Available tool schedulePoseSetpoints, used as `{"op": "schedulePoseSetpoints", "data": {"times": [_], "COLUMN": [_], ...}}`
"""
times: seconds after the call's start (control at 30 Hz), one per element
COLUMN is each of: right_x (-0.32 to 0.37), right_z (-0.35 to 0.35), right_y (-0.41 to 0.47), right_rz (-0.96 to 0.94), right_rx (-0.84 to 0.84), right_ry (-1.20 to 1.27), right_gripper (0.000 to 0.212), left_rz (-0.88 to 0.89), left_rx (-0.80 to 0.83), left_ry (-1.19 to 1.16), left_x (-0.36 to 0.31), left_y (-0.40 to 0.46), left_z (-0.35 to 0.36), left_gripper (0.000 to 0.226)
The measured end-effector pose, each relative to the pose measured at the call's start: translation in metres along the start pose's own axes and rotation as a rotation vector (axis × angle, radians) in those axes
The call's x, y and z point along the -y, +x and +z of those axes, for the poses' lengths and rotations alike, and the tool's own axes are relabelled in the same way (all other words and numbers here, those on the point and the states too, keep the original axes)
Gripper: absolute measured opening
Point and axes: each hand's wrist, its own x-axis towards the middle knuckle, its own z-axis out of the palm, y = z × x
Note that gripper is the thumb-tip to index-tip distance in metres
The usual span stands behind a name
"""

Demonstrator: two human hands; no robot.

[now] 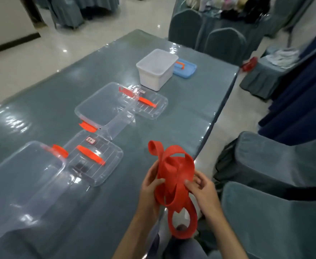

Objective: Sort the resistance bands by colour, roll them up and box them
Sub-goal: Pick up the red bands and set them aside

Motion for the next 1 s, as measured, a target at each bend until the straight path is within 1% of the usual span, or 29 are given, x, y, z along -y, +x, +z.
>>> {"op": "schedulePoseSetpoints", "data": {"times": [0.07,0.17,0.23,0.33,0.47,0.53,0.67,0.8,0.9,1.0], "right_x": [0.001,0.003,0.010,0.023,0.054,0.068,0.088,0.096,0.099,0.107], "right_z": [-0.008,-0.034,-0.053,-0.084,-0.131,-0.153,-0.189,-0.212,-0.220,-0.221], "right_y": [0.017,0.062,0.094,0.145,0.212,0.243,0.295,0.344,0.385,0.428], "right_rz": [-0.008,0.030,0.021,-0.021,-0.050,-0.067,-0.082,-0.057,-0.027,-0.003], "right_rx": [0.029,0.043,0.067,0.066,0.086,0.074,0.052,0.055,0.062,0.099], "right_ry": [-0.016,-0.035,-0.055,-0.061,-0.057,-0.034,-0.015,-0.002,-0.021,-0.074], "right_gripper": [0.033,0.037,0.039,0.044,0.034,0.032,0.040,0.039,0.032,0.032], "left_rz": [-0.002,-0.010,-0.016,-0.014,-0.019,-0.017,0.036,0.063,0.059,0.068], "left_rx": [-0.018,-0.073,-0.077,-0.085,-0.085,-0.089,-0.086,-0.085,-0.139,-0.187], "left_ry": [0.003,0.006,0.020,0.052,0.081,0.083,0.077,0.040,0.014,-0.012], "left_x": [0.003,0.012,0.017,0.022,0.028,0.031,0.035,0.038,0.045,0.046], "left_y": [0.014,0.053,0.081,0.128,0.183,0.208,0.255,0.297,0.332,0.368], "left_z": [0.008,0.033,0.055,0.095,0.161,0.192,0.241,0.271,0.281,0.286], "left_gripper": [0.075,0.070,0.069,0.066,0.053,0.051,0.054,0.056,0.057,0.059]}}
